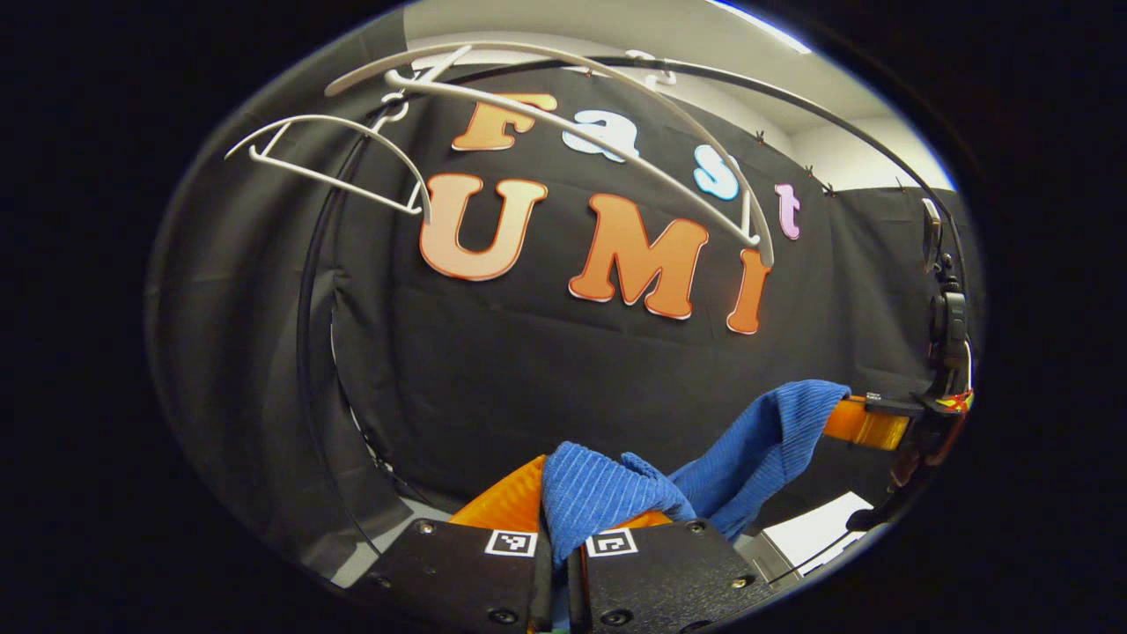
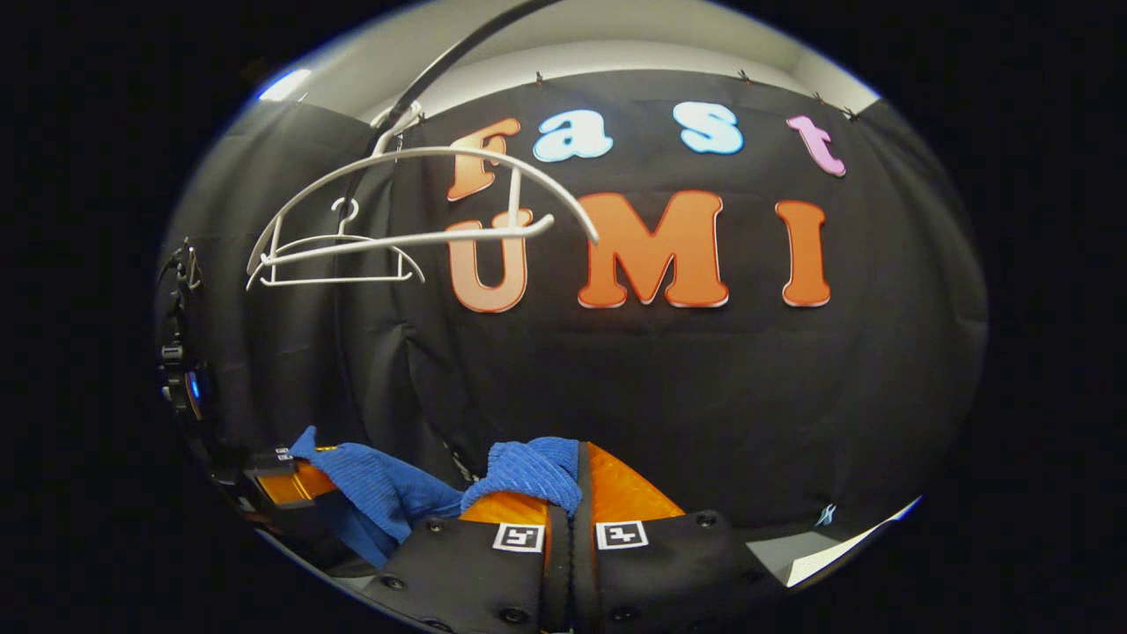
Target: Grasp the clothes on the hanger with both hands and then place them into the laundry hamper below.
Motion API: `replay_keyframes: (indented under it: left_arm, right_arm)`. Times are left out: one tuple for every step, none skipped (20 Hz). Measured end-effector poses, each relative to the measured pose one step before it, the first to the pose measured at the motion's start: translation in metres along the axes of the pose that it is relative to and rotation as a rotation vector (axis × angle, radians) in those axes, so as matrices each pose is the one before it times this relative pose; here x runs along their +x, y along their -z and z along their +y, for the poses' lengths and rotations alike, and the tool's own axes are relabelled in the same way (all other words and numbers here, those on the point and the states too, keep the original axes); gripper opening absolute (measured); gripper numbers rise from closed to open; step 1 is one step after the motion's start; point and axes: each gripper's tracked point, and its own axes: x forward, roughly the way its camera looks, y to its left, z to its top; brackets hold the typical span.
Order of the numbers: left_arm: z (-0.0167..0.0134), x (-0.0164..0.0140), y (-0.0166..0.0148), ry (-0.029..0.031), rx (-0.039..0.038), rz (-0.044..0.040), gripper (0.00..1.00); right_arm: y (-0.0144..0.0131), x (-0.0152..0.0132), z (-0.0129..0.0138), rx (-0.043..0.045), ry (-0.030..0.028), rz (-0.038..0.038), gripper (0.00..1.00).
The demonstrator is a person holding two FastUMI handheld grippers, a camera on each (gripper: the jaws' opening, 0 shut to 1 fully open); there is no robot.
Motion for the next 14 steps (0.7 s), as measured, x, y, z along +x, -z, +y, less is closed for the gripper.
replay_keyframes:
  left_arm:
    - [0.00250,0.00187,0.01292,-0.01643,-0.01105,0.02990,0.10]
    - [0.00214,0.00218,0.01459,-0.02336,-0.01549,0.03226,0.10]
    - [0.00411,-0.00025,0.01757,-0.02455,-0.01375,0.03948,0.10]
    - [0.00380,0.00083,0.01991,-0.02402,-0.01386,0.04872,0.10]
    - [0.00360,0.00125,0.02224,-0.01559,-0.01972,0.04866,0.09]
    - [0.00224,-0.00045,0.02263,-0.00492,-0.02634,0.05268,0.09]
    - [-0.00062,0.00371,0.02114,0.00136,-0.02592,0.06347,0.07]
    - [-0.00053,0.00192,0.02233,0.00316,-0.02397,0.06647,0.07]
    - [0.00085,-0.00510,0.02689,-0.00218,-0.02173,0.06819,0.07]
    - [0.00543,0.00221,0.02252,-0.00761,-0.01791,0.06850,0.07]
    - [0.00688,0.00266,0.01845,-0.00869,-0.01514,0.04896,0.07]
    - [0.00609,0.00450,0.01499,-0.01090,-0.01317,0.03630,0.07]
    - [0.00396,0.00323,0.01215,-0.01335,-0.00936,0.02940,0.10]
    - [0.00407,0.00397,0.00773,-0.01203,-0.00809,0.01991,0.07]
  right_arm:
    - [0.01800,0.00529,0.00087,0.01768,-0.00038,0.04505,0.08]
    - [0.01956,0.00536,-0.00232,0.01877,0.00063,0.04475,0.08]
    - [0.01844,0.00313,-0.00087,0.01836,-0.00303,0.04734,0.08]
    - [0.01979,0.00164,0.00079,0.01819,-0.00234,0.05187,0.08]
    - [0.02101,-0.00010,-0.00074,0.01369,-0.00446,0.05491,0.08]
    - [0.02416,0.00286,-0.00099,0.00730,-0.00198,0.04891,0.08]
    - [0.01994,0.00391,-0.00084,-0.00253,0.00342,0.04044,0.08]
    - [0.01841,0.00309,-0.00113,-0.00859,0.00664,0.03855,0.08]
    - [0.01694,0.00362,-0.00143,-0.00957,0.00772,0.04758,0.08]
    - [0.01598,0.00161,-0.00302,-0.00376,0.00642,0.05000,0.08]
    - [0.01703,0.00485,-0.00162,-0.00094,0.00442,0.05228,0.08]
    - [0.01608,0.00403,0.00143,0.00144,0.00005,0.04883,0.08]
    - [0.01410,0.00352,0.00156,0.00398,-0.00302,0.03683,0.10]
    - [0.01089,0.00343,0.00019,0.00084,-0.00034,0.02740,0.10]
